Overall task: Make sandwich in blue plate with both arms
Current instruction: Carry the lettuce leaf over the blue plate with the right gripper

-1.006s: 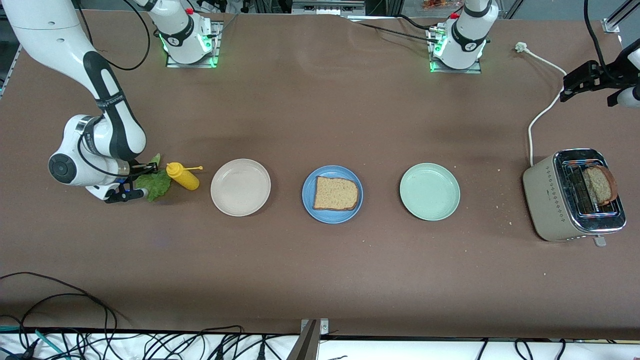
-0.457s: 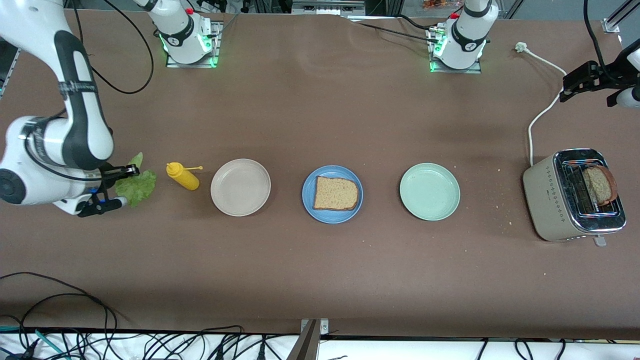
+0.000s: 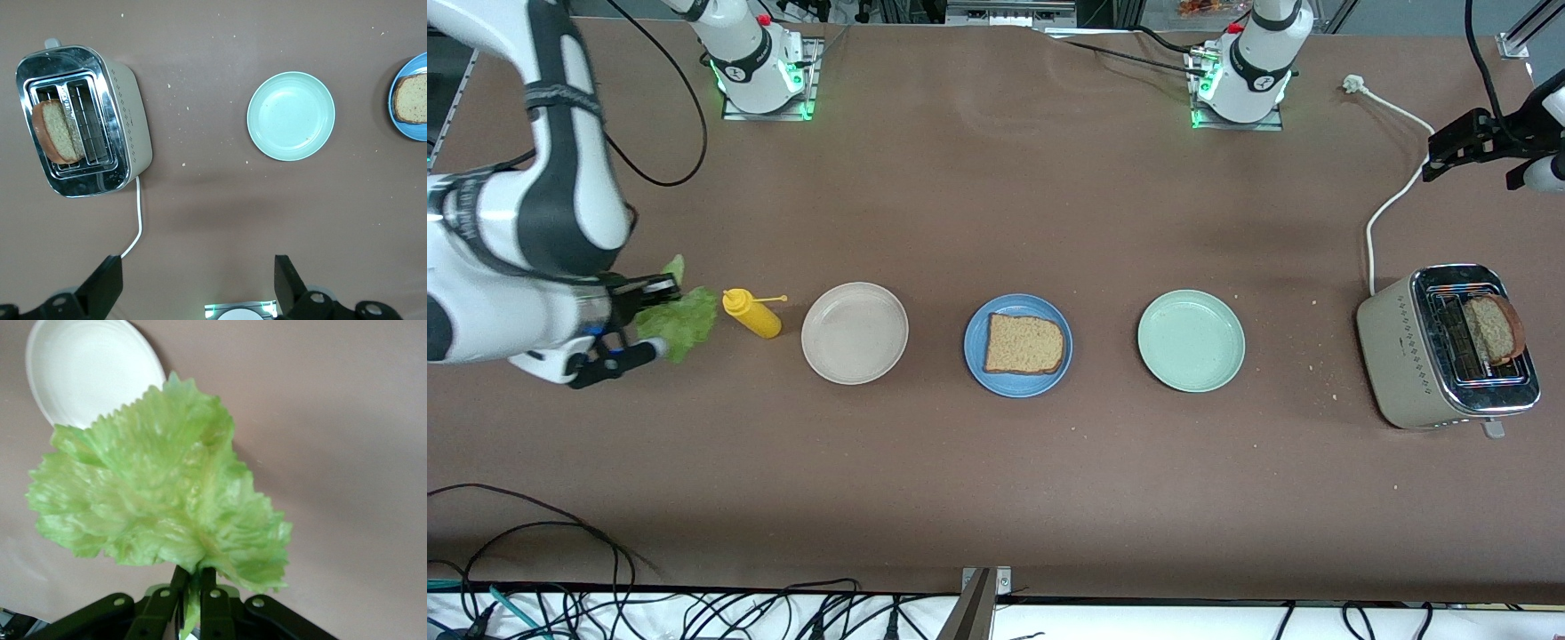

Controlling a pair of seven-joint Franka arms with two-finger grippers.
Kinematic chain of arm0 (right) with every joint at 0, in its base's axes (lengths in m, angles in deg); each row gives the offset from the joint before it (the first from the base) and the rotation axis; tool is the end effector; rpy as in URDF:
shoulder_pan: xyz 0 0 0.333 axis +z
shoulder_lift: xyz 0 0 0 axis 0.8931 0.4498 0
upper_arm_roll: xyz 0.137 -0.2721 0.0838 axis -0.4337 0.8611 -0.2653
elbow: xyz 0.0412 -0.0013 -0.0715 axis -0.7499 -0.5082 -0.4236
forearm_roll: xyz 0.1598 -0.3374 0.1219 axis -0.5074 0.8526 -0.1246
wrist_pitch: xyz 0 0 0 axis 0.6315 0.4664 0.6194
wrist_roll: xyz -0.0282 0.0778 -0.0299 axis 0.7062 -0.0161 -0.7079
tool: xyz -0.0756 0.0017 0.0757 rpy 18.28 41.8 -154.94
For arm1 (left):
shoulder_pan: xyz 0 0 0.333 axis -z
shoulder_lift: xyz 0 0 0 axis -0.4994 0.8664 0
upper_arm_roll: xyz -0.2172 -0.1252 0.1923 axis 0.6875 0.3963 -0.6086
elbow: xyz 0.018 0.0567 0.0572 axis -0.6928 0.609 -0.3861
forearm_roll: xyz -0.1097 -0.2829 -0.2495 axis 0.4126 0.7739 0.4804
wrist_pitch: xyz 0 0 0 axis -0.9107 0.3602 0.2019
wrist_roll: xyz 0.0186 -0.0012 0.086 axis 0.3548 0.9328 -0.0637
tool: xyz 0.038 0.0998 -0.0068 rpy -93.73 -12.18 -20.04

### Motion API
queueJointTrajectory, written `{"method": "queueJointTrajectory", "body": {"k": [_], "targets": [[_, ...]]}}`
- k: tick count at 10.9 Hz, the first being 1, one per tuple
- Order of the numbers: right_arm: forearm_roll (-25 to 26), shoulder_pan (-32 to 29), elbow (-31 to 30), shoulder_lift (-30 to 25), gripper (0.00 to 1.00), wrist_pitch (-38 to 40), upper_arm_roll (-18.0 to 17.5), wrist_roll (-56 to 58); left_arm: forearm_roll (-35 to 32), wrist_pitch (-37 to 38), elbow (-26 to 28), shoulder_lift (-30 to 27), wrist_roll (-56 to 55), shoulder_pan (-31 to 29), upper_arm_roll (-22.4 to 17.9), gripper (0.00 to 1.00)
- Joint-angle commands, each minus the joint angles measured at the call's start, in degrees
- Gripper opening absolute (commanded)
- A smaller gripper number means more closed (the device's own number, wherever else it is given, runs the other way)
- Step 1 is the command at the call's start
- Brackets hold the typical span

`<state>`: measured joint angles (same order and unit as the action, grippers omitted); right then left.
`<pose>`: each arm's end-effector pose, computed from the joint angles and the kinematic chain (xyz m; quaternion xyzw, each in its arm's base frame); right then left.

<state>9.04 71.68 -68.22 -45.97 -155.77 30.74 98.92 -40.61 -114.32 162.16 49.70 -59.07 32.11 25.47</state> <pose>0.6506 0.0609 0.4118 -0.9609 -0.1854 0.2009 0.0433 0.5228 0.0171 0.6423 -0.9977 0.0474 0.0482 0.0052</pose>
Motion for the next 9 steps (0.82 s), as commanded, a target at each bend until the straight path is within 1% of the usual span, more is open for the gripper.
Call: {"method": "queueJointTrajectory", "body": {"k": [1,2,4,5,7,9], "targets": [[-0.87,10.1,2.9,1.32,0.01,0.62,0.07,-14.56,-1.36,0.62,-0.37,0.0,0.69,-0.21,0.39,1.0],[-3.05,12.31,3.16,1.85,0.01,-0.69,-0.37,-18.97,-1.28,0.62,-0.37,0.0,0.69,-0.21,0.39,1.0],[-8.94,16.79,3.08,4.3,0.01,-6.47,-0.37,-27.67,-1.19,0.62,-0.37,0.0,0.77,-0.21,0.39,1.0],[-10.44,19.16,3.08,5.88,0.02,-10.68,-0.37,-28.85,-1.19,0.62,-0.46,0.0,0.78,-0.21,0.39,1.0],[-11.33,22.25,3.17,9.48,0.02,-19.55,-0.72,-28.07,-1.1,0.62,-0.37,0.0,0.78,-0.39,0.3,1.0],[-15.18,23.23,3.17,13.52,0.02,-30.97,-4.04,-28.24,-1.1,0.62,-0.37,0.0,0.78,-0.48,0.3,1.0]]}}
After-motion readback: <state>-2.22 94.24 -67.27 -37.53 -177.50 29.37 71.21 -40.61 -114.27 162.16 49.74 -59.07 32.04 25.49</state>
